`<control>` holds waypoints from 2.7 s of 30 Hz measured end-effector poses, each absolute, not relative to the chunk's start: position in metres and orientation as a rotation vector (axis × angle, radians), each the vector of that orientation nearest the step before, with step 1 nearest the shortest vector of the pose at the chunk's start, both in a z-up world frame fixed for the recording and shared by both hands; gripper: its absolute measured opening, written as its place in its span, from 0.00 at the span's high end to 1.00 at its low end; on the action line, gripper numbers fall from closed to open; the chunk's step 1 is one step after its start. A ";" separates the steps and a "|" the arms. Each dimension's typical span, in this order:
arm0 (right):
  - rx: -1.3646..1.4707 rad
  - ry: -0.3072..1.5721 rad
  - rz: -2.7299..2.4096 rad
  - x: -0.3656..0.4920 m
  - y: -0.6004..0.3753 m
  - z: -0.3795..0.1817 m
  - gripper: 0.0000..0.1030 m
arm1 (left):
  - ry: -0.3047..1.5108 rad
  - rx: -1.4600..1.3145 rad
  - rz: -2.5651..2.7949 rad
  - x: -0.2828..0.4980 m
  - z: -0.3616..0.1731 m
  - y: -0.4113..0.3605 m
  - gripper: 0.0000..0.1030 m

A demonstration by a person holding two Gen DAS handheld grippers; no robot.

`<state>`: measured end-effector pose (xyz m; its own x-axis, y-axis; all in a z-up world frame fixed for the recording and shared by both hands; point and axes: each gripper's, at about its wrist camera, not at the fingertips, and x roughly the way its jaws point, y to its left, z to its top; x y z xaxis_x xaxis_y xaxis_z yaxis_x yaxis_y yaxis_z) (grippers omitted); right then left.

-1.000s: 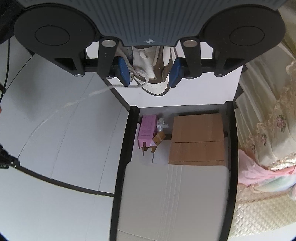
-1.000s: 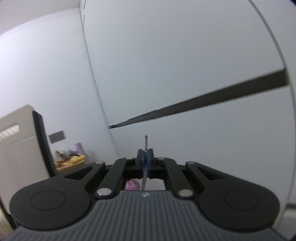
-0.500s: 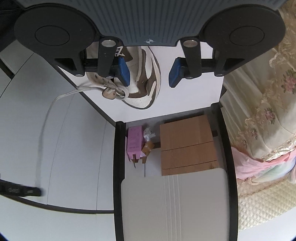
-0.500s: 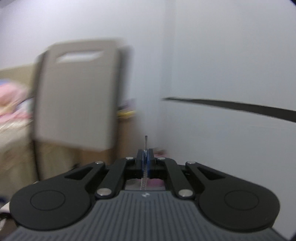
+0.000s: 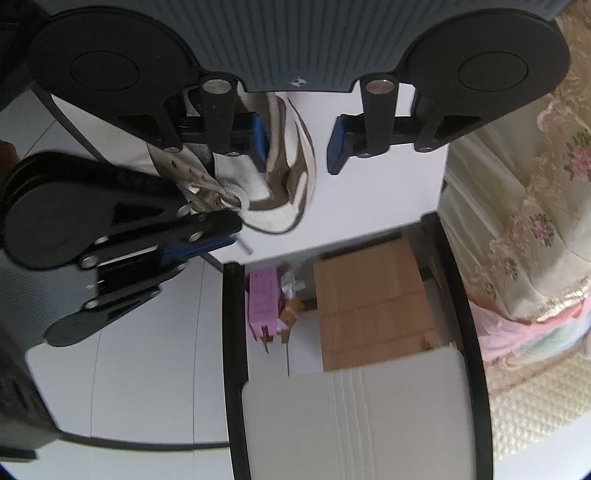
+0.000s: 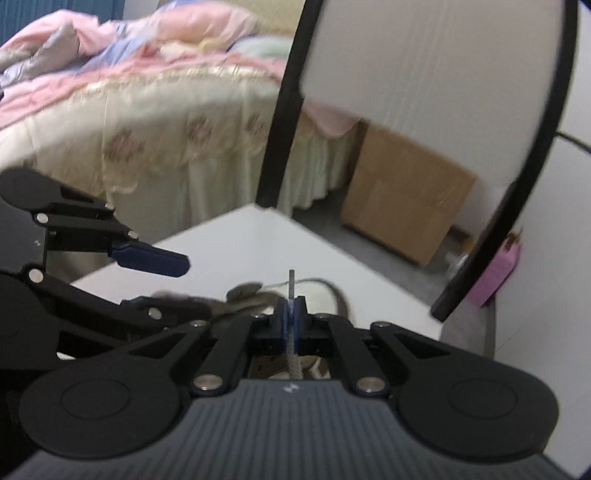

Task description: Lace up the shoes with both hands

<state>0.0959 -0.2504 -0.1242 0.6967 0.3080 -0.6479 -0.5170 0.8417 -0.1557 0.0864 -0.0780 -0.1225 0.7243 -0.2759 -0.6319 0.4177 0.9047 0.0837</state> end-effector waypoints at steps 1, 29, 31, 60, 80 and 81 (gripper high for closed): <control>-0.348 0.675 0.486 0.102 -0.247 -0.127 0.97 | 0.670 0.223 -0.384 0.089 -0.124 -0.079 0.73; -0.253 0.947 0.735 0.163 -0.229 -0.141 0.96 | 0.917 -0.447 -0.375 0.138 -0.137 -0.010 0.79; -0.268 0.952 0.740 0.163 -0.227 -0.141 0.96 | 0.917 -0.446 -0.380 0.139 -0.138 -0.009 0.79; -0.209 0.908 0.759 0.176 -0.224 -0.133 0.96 | 0.756 0.250 -0.476 0.112 -0.133 -0.071 0.86; -0.412 0.881 0.785 0.166 -0.210 -0.131 0.73 | 0.678 0.313 -0.426 0.099 -0.136 -0.078 0.86; -0.426 0.882 0.780 0.166 -0.207 -0.131 0.73 | 0.672 0.310 -0.432 0.099 -0.136 -0.077 0.86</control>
<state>0.1656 -0.2074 -0.1314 0.3929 0.4267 -0.8146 -0.7560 0.6541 -0.0220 0.0990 -0.0768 -0.1363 0.7000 -0.2835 -0.6555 0.4791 0.8670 0.1367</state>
